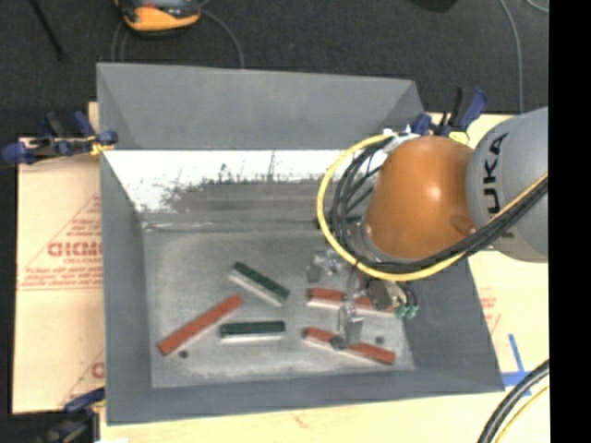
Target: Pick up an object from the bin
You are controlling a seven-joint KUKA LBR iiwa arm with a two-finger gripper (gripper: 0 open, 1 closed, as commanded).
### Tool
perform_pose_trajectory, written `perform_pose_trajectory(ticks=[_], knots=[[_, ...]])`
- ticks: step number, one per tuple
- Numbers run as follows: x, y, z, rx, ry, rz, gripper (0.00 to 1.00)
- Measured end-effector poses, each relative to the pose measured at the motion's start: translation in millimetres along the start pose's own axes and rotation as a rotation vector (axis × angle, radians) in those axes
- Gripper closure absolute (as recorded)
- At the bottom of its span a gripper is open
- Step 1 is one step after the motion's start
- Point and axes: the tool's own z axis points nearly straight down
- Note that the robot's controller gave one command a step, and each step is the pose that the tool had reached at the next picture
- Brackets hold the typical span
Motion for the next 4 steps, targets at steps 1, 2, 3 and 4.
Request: perform_pose_trajectory(ticks=[1,2,3,4], knots=[[-11.4,-13,61,0.004,0.002,0.117,0.0],[-11.1,-3,110,0.001,0.009,0.157,1.0],[-11.2,-3,110,0.001,0.009,0.159,0.0],[-11.2,-3,110,0.001,0.009,0.159,0.0]])
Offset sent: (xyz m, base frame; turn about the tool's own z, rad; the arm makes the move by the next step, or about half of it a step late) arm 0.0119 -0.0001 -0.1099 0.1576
